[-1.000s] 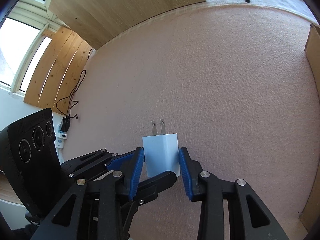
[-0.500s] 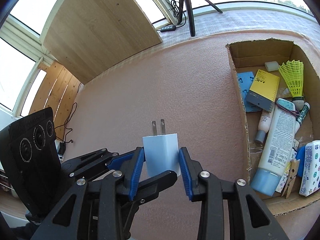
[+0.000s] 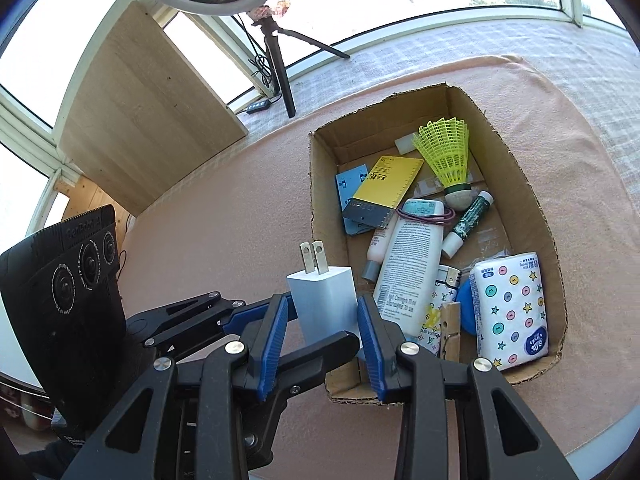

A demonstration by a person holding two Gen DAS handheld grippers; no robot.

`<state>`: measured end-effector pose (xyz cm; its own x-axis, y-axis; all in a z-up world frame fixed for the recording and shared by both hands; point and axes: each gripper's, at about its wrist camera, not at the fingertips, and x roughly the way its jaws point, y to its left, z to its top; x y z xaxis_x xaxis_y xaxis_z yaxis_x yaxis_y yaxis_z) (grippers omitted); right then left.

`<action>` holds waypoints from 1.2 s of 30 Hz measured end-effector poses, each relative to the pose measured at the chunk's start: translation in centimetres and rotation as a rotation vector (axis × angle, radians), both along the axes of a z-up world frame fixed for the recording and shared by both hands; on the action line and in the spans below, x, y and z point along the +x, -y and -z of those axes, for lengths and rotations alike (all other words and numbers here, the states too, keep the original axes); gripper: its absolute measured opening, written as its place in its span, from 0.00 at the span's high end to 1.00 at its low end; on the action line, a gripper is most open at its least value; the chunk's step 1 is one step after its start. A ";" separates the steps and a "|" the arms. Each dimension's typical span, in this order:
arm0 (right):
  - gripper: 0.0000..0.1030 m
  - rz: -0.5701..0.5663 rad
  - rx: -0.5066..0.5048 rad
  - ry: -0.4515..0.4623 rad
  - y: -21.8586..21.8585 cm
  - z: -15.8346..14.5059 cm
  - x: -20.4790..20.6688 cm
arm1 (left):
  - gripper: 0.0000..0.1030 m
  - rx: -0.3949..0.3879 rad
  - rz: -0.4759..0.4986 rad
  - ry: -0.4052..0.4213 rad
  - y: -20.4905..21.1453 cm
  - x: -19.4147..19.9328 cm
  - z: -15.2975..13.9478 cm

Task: Organize objects
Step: 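Carry the charger plug in the right tool over the box, then open the right tool to drop the charger into the box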

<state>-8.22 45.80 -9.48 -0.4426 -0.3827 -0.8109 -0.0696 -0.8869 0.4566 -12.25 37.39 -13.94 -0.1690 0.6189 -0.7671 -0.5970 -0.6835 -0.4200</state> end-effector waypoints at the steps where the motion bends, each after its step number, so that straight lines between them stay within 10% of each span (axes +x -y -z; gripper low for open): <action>1: 0.68 0.008 0.000 0.002 -0.5 0.1 0.1 | 0.57 0.000 0.009 0.003 -0.6 0.1 0.1; 12: 0.65 0.064 0.023 0.007 -4.1 0.6 1.6 | 0.51 -0.025 0.081 0.009 -4.8 0.9 0.9; 16: 0.31 0.125 0.103 -0.021 -4.8 -0.1 1.9 | 0.24 -0.051 0.064 -0.012 -5.1 1.1 0.8; 36: 0.31 0.146 0.172 -0.052 -3.3 -1.5 2.5 | 0.24 -0.078 0.026 -0.053 -2.4 1.5 -0.7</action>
<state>-5.69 49.09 -7.99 -0.5258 -0.1693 -0.8336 -0.1835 -0.9343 0.3055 -10.76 39.82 -13.20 -0.1950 0.5621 -0.8037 -0.6348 -0.6970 -0.3335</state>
